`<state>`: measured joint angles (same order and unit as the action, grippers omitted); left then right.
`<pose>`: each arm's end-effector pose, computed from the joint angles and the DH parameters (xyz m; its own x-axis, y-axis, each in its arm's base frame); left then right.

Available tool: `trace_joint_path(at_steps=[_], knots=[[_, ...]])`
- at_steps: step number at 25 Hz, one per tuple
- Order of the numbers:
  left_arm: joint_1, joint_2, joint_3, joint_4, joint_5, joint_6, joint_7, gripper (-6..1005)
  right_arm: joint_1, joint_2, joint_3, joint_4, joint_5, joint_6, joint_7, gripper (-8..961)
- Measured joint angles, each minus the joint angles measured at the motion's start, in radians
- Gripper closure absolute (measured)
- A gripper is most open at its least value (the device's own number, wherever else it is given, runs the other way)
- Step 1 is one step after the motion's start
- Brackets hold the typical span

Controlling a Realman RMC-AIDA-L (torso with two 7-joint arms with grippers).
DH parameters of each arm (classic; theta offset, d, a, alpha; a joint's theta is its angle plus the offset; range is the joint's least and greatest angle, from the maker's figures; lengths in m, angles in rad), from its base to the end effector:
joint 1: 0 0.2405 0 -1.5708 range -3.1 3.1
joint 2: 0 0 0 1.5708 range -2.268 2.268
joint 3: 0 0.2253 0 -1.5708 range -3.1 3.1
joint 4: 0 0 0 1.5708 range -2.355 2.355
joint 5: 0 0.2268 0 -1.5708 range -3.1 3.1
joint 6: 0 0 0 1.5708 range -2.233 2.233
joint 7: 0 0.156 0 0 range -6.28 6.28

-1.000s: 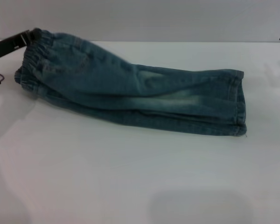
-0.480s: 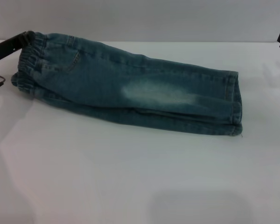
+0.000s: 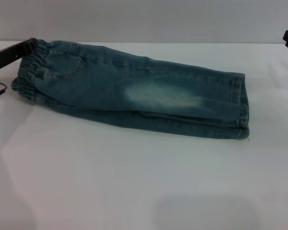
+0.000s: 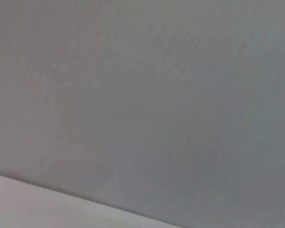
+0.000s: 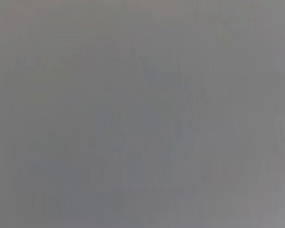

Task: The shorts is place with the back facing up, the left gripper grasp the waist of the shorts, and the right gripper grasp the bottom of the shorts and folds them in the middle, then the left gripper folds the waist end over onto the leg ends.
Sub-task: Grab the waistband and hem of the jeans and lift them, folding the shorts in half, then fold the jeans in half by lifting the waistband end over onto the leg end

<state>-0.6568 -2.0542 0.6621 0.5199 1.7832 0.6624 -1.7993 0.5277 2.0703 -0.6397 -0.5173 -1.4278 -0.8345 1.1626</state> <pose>-0.2982 0.4446 0.0481 0.3607 0.4730 0.8038 0.9296 -0.1124 -0.3510 0.3144 0.4126 0.0641 0.6142 -0.2335 -0.7538 -0.7868 -0.2551 -0.5621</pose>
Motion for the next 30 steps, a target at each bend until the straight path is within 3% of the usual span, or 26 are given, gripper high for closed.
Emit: trace_joint_path(at_steps=[5, 16, 23, 30], knots=[[-0.002, -0.001, 0.005, -0.001, -0.001, -0.013, 0.005, 883, 0.001, 0.001, -0.001, 0.011, -0.001, -0.015, 0.0, 516], [0.007, -0.002, -0.003, 0.011, -0.046, -0.019, 0.047, 454, -0.001, 0.002, -0.002, 0.016, -0.001, -0.024, 0.0, 516], [0.05, 0.005, 0.004, 0.056, -0.073, 0.006, 0.098, 248, -0.001, 0.002, -0.002, 0.024, 0.0, -0.026, 0.0, 517], [0.127, 0.02, 0.007, 0.064, -0.069, 0.138, 0.316, 175, -0.003, 0.002, -0.001, 0.024, 0.0, -0.029, 0.0, 517]])
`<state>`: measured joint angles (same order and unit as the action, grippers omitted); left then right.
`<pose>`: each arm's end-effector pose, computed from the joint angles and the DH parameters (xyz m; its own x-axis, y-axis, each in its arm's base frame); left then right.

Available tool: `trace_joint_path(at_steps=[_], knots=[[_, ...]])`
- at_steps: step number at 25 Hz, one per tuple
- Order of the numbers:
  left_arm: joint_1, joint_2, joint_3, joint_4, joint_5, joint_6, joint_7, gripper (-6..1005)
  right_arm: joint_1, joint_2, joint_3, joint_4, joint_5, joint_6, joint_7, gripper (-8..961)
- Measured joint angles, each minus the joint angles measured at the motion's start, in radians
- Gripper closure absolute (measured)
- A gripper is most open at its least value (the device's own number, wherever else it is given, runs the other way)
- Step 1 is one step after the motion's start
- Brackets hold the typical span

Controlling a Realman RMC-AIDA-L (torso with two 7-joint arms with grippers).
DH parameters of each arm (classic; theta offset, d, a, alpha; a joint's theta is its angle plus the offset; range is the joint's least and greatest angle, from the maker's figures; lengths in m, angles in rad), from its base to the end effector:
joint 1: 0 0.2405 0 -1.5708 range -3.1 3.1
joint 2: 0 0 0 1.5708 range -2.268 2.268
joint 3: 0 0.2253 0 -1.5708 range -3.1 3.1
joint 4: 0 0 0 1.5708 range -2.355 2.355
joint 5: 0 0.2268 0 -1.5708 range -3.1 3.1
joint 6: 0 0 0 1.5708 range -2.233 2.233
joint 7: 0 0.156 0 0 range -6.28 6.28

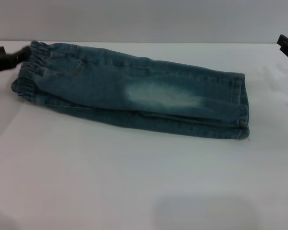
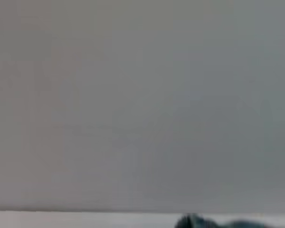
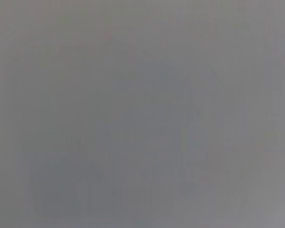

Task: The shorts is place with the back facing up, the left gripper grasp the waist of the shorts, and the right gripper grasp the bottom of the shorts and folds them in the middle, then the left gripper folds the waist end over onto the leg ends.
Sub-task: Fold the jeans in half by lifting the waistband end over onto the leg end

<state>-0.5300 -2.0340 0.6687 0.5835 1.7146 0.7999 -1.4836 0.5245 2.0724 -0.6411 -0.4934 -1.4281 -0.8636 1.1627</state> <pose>-0.3246 0.4141 0.0697 0.5933 0.3981 0.6997 0.8041 -0.2520 -0.5385 0.3137 0.4079 0.0551 0.5990 -0.2454 -0.7622 -0.7967 -0.2779 -0.5367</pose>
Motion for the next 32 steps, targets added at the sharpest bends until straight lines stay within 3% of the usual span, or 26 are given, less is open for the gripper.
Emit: trace_joint_path(at_steps=[8, 14, 21, 23, 28, 32], knots=[[0.056, 0.013, 0.004, -0.005, 0.011, 0.093, 0.181, 189, 0.003, -0.001, -0.004, 0.001, -0.002, -0.032, 0.003, 517], [0.076, -0.02, -0.042, 0.017, -0.028, 0.068, 0.245, 201, 0.003, -0.002, -0.012, 0.006, -0.002, -0.034, 0.005, 517], [0.051, -0.014, -0.033, -0.008, -0.056, 0.01, 0.185, 208, 0.006, -0.001, -0.012, 0.014, 0.002, -0.034, 0.002, 516], [0.047, -0.002, -0.007, -0.008, -0.054, 0.024, 0.185, 209, 0.006, -0.001, -0.012, 0.015, 0.003, -0.034, 0.002, 516], [0.034, 0.066, 0.089, -0.042, -0.053, 0.09, 0.158, 210, 0.004, 0.0, -0.012, 0.016, 0.004, -0.034, 0.001, 516], [0.04, 0.091, 0.119, -0.051, -0.036, 0.131, 0.165, 211, -0.002, 0.0, -0.012, 0.016, 0.004, -0.034, 0.001, 516]])
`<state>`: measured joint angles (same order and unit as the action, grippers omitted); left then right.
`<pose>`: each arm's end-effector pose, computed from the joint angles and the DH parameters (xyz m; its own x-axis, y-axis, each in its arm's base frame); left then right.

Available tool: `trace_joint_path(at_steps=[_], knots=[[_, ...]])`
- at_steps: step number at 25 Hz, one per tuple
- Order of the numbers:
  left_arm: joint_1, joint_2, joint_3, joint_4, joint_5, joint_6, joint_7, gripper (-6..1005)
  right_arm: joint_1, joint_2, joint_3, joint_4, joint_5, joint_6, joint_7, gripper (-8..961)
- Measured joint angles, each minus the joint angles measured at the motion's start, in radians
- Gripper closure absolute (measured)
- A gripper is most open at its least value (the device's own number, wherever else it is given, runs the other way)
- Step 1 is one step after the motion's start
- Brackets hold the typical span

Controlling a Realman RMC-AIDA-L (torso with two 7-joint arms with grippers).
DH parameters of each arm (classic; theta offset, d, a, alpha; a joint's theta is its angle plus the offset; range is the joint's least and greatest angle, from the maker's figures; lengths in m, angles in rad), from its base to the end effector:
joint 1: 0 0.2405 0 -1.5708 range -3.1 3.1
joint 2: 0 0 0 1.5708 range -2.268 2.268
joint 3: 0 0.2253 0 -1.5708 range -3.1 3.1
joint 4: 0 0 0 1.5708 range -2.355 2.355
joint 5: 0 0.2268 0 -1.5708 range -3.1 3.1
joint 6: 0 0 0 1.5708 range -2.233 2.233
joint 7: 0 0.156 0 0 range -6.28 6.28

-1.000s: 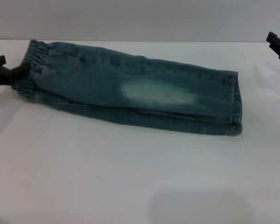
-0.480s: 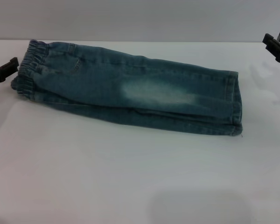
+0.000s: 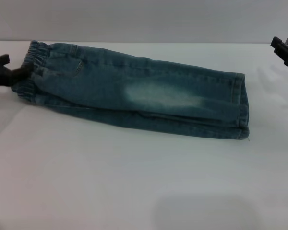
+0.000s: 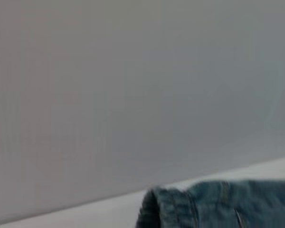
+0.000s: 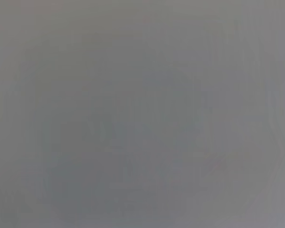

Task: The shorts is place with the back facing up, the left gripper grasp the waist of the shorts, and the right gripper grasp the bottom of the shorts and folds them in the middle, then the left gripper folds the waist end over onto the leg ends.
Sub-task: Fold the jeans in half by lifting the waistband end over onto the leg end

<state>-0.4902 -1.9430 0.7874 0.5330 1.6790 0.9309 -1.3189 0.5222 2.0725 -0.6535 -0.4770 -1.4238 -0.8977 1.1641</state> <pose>-0.3315 0.3976 0.0730 0.7546 0.3725 0.5401 0.6560 -0.4434 -0.6108 0.3099 0.4044 0.0479 0.5901 -0.2497 -0.7677 -0.7997 -0.3112 -0.5135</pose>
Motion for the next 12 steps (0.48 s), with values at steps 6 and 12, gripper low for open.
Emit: trace_joint_path(at_steps=[6, 12], knots=[[0.023, 0.009, 0.005, 0.007, 0.036, -0.007, 0.006, 213, -0.005, 0.0, 0.0, 0.001, 0.0, -0.015, 0.005, 516], [0.019, -0.018, 0.006, 0.0, 0.037, -0.091, 0.054, 215, -0.005, -0.002, 0.0, 0.003, -0.003, -0.051, 0.003, 517]])
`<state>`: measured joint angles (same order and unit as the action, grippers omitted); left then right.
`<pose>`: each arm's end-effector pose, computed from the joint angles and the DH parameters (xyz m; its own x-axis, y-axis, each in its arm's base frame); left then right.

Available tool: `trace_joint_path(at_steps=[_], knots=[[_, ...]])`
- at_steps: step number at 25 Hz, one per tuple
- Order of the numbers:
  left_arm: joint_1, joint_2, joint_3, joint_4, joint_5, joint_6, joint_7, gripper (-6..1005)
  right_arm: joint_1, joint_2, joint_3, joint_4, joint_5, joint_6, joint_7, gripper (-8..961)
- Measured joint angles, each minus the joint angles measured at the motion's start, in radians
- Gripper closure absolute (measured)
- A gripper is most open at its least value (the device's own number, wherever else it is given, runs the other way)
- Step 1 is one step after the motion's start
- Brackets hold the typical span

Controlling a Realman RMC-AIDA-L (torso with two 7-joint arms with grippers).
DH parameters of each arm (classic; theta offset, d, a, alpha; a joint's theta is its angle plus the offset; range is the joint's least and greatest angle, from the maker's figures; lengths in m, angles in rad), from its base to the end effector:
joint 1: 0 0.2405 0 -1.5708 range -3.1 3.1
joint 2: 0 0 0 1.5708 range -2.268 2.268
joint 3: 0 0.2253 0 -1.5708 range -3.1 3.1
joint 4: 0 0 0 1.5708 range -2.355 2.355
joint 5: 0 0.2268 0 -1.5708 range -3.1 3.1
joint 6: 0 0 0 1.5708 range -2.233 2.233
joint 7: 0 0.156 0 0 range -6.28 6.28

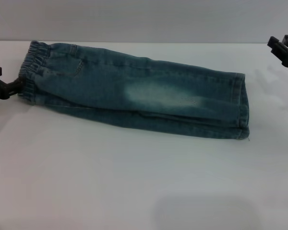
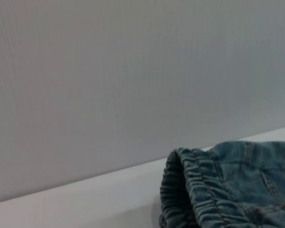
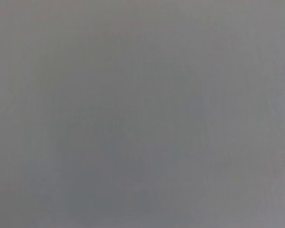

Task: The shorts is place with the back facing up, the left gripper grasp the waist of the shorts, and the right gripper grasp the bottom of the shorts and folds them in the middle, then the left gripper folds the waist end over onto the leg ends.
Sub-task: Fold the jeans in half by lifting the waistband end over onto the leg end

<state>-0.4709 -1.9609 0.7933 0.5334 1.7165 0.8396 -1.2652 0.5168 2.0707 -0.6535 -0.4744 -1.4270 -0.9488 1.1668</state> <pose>-0.3502 0.3917 0.0672 0.7886 0.4026 0.4648 0.6089 -0.4057 -0.6816 0.3051 0.4008 0.0464 0.5856 -0.2383 -0.7748 -0.7960 -0.3497 -0.4941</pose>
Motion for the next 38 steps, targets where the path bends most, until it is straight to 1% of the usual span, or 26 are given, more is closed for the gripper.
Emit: trace_joint_path(at_steps=[3, 5, 11, 17, 25, 31, 38], knots=[[-0.01, -0.017, 0.002, -0.003, 0.024, -0.033, 0.012, 215, 0.0, -0.001, 0.0, 0.0, 0.0, -0.016, -0.001, 517], [-0.019, -0.02, 0.002, -0.014, 0.044, -0.042, 0.011, 216, 0.0, -0.001, 0.0, 0.0, 0.0, -0.02, -0.001, 516], [-0.041, -0.02, 0.001, -0.064, 0.061, -0.065, 0.016, 218, 0.003, -0.001, 0.0, -0.001, 0.0, -0.026, -0.001, 517], [-0.045, -0.031, 0.002, -0.067, 0.075, -0.088, 0.018, 219, 0.009, -0.001, 0.0, 0.0, -0.001, -0.028, -0.001, 517], [-0.055, -0.032, 0.004, -0.08, 0.075, -0.096, 0.019, 222, 0.009, -0.001, 0.0, 0.001, -0.002, -0.028, -0.002, 516], [-0.057, -0.038, -0.003, -0.07, 0.074, -0.157, 0.02, 223, 0.009, -0.001, 0.0, 0.0, -0.002, -0.03, -0.002, 517], [-0.061, -0.041, -0.005, -0.068, 0.073, -0.168, 0.018, 225, 0.003, 0.0, 0.0, 0.0, -0.001, -0.04, -0.003, 517]])
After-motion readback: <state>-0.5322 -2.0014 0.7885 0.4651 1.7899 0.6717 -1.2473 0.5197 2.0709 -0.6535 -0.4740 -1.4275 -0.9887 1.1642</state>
